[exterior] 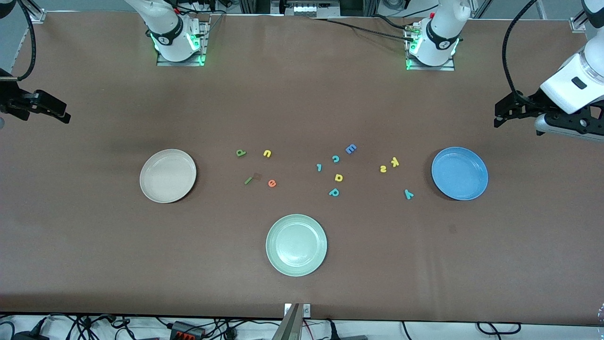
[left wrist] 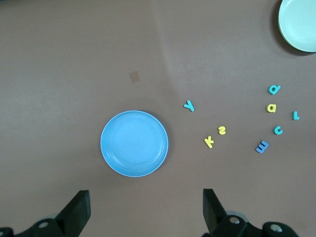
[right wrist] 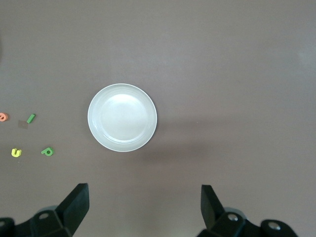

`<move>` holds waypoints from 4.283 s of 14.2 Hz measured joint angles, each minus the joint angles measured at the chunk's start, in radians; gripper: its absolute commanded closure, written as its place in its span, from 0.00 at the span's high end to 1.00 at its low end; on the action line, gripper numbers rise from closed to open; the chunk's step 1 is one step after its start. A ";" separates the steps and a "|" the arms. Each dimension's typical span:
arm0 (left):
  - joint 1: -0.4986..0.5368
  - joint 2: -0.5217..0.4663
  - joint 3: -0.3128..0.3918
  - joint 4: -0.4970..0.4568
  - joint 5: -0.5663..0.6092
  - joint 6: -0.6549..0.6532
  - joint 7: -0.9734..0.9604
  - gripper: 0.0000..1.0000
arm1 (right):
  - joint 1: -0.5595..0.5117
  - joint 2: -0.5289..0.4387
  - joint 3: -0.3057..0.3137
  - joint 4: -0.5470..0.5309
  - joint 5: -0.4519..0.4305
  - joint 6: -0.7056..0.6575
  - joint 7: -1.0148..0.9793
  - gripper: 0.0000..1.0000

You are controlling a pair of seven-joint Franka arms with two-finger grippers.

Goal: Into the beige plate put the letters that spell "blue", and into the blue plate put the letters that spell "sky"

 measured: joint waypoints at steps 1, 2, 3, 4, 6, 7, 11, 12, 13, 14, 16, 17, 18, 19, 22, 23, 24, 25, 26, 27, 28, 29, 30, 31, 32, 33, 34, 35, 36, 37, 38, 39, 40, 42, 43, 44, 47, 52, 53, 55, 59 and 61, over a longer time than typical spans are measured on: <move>0.000 0.000 0.000 0.000 0.000 0.000 0.000 1.00 | 0.000 0.000 0.000 0.000 0.000 0.000 0.000 1.00; 0.000 0.000 0.000 0.000 0.000 0.000 0.000 1.00 | 0.000 0.000 0.000 0.000 0.000 0.000 0.000 1.00; 0.000 0.000 0.000 0.000 0.000 0.000 0.000 1.00 | 0.000 0.000 0.000 0.000 0.000 0.000 0.000 1.00; 0.000 0.000 0.000 0.000 0.000 0.000 0.000 1.00 | 0.000 0.000 0.000 0.000 0.000 -0.001 0.000 1.00; 0.000 0.000 0.000 0.000 0.000 0.000 0.000 1.00 | 0.001 0.002 0.000 0.000 0.000 -0.002 0.000 1.00; 0.000 0.000 0.000 0.000 0.000 0.000 0.000 1.00 | 0.001 0.003 0.001 0.000 0.000 -0.002 0.000 1.00; 0.000 0.000 0.000 0.000 0.000 0.000 0.000 1.00 | 0.001 0.005 0.002 -0.001 0.000 -0.004 0.000 1.00; 0.000 0.000 0.000 0.000 0.000 0.000 0.000 1.00 | 0.001 0.005 0.002 -0.001 0.000 -0.007 0.000 1.00; 0.000 0.000 0.000 0.000 0.000 0.000 0.000 1.00 | 0.001 0.005 0.002 -0.001 0.000 -0.014 0.000 1.00; 0.000 0.000 0.000 0.000 0.000 0.000 0.000 1.00 | 0.001 0.005 0.002 -0.001 0.000 -0.020 0.000 1.00; 0.000 0.000 0.000 0.000 0.000 0.000 0.000 1.00 | 0.001 0.005 0.002 -0.001 0.000 -0.024 0.000 1.00; 0.000 0.000 0.000 0.000 0.000 0.000 0.000 1.00 | 0.001 0.005 0.002 -0.001 0.000 -0.027 0.000 1.00; 0.000 0.000 0.000 0.000 0.000 0.000 0.000 1.00 | 0.001 0.005 0.002 -0.001 0.000 -0.030 0.000 1.00; 0.000 0.000 0.000 0.000 0.000 0.000 0.000 1.00 | 0.001 0.005 0.002 -0.001 0.000 -0.030 0.000 1.00; 0.000 0.000 0.000 0.000 0.000 0.000 0.000 1.00 | 0.001 0.005 0.002 -0.001 0.000 -0.032 -0.001 1.00; 0.000 0.000 -0.001 0.000 0.000 0.000 0.000 1.00 | 0.003 0.006 0.003 -0.005 0.000 -0.033 -0.002 1.00; 0.000 0.000 -0.001 0.000 0.000 0.000 0.000 1.00 | 0.013 0.011 0.004 -0.010 0.000 -0.034 -0.005 1.00; 0.000 0.000 -0.001 0.000 0.000 0.000 0.000 1.00 | 0.034 0.021 0.006 -0.017 0.000 -0.036 -0.005 1.00; 0.000 0.000 -0.001 0.000 0.000 0.000 0.000 1.00 | 0.063 0.036 0.008 -0.026 0.001 -0.036 -0.002 1.00; 0.000 0.000 -0.002 0.001 0.000 0.000 0.000 1.00 | 0.097 0.058 0.010 -0.038 0.001 -0.035 0.001 1.00; 0.000 0.000 -0.002 0.001 0.000 0.000 0.000 1.00 | 0.137 0.082 0.011 -0.048 0.001 -0.029 0.015 1.00; 0.000 0.000 -0.002 0.001 0.000 0.000 0.000 1.00 | 0.181 0.110 0.013 -0.055 0.002 -0.018 0.055 1.00; 0.000 0.000 -0.002 0.001 0.000 -0.001 0.000 1.00 | 0.227 0.137 0.014 -0.058 0.002 -0.003 0.105 1.00; 0.000 0.000 -0.002 0.001 0.000 -0.001 0.000 1.00 | 0.268 0.162 0.015 -0.059 0.002 0.016 0.146 1.00; 0.000 0.000 -0.002 0.001 0.000 -0.002 0.000 1.00 | 0.301 0.184 0.016 -0.059 0.003 0.033 0.172 1.00; 0.000 0.000 -0.002 0.001 0.000 -0.002 0.000 1.00 | 0.328 0.204 0.016 -0.062 0.003 0.051 0.193 1.00; 0.000 0.000 -0.002 0.001 0.000 -0.002 0.000 1.00 | 0.352 0.220 0.017 -0.070 0.003 0.073 0.205 1.00; 0.000 0.000 -0.002 0.001 0.000 -0.002 0.000 1.00 | 0.374 0.230 0.017 -0.090 0.005 0.108 0.212 1.00; 0.000 0.000 -0.002 0.001 0.000 -0.002 0.000 1.00 | 0.394 0.236 0.018 -0.122 0.011 0.155 0.217 1.00; -0.001 0.000 -0.002 0.001 0.000 -0.003 0.000 1.00 | 0.411 0.240 0.018 -0.162 0.022 0.204 0.221 1.00; -0.003 0.003 -0.002 0.001 0.000 -0.004 0.000 1.00 | 0.425 0.243 0.018 -0.204 0.032 0.252 0.222 1.00; -0.005 0.010 -0.002 0.001 0.000 -0.007 0.000 1.00 | 0.435 0.246 0.018 -0.243 0.037 0.296 0.223 1.00; -0.007 0.020 -0.003 0.001 0.000 -0.007 0.000 1.00 | 0.446 0.252 0.018 -0.273 0.039 0.328 0.223 1.00; -0.010 0.047 -0.004 0.001 0.000 -0.007 0.000 1.00 | 0.463 0.276 0.018 -0.302 0.075 0.356 0.225 1.00; -0.012 0.060 -0.005 0.001 0.000 -0.007 0.000 1.00 | 0.467 0.291 0.018 -0.305 0.099 0.364 0.225 1.00; -0.013 0.075 -0.005 0.001 0.000 -0.007 0.000 1.00 | 0.470 0.305 0.018 -0.305 0.112 0.373 0.225 1.00; -0.015 0.136 -0.006 0.001 -0.036 -0.006 -0.005 1.00 | 0.486 0.338 0.018 -0.305 0.122 0.395 0.226 1.00; -0.042 0.262 -0.009 0.007 -0.094 0.029 -0.170 1.00 | 0.552 0.432 0.019 -0.307 0.126 0.510 0.287 1.00; -0.058 0.285 -0.011 0.009 -0.093 0.050 -0.204 1.00 | 0.567 0.450 0.019 -0.307 0.126 0.539 0.299 1.00; -0.087 0.329 -0.011 0.011 -0.084 0.084 -0.271 1.00 | 0.583 0.479 0.019 -0.306 0.126 0.585 0.308 0.95; -0.123 0.414 -0.012 0.012 -0.077 0.158 -0.422 1.00 | 0.583 0.518 0.014 -0.307 0.125 0.608 0.308 0.83; -0.143 0.462 -0.012 0.012 -0.075 0.198 -0.521 0.99 | 0.584 0.532 0.014 -0.306 0.125 0.614 0.308 0.83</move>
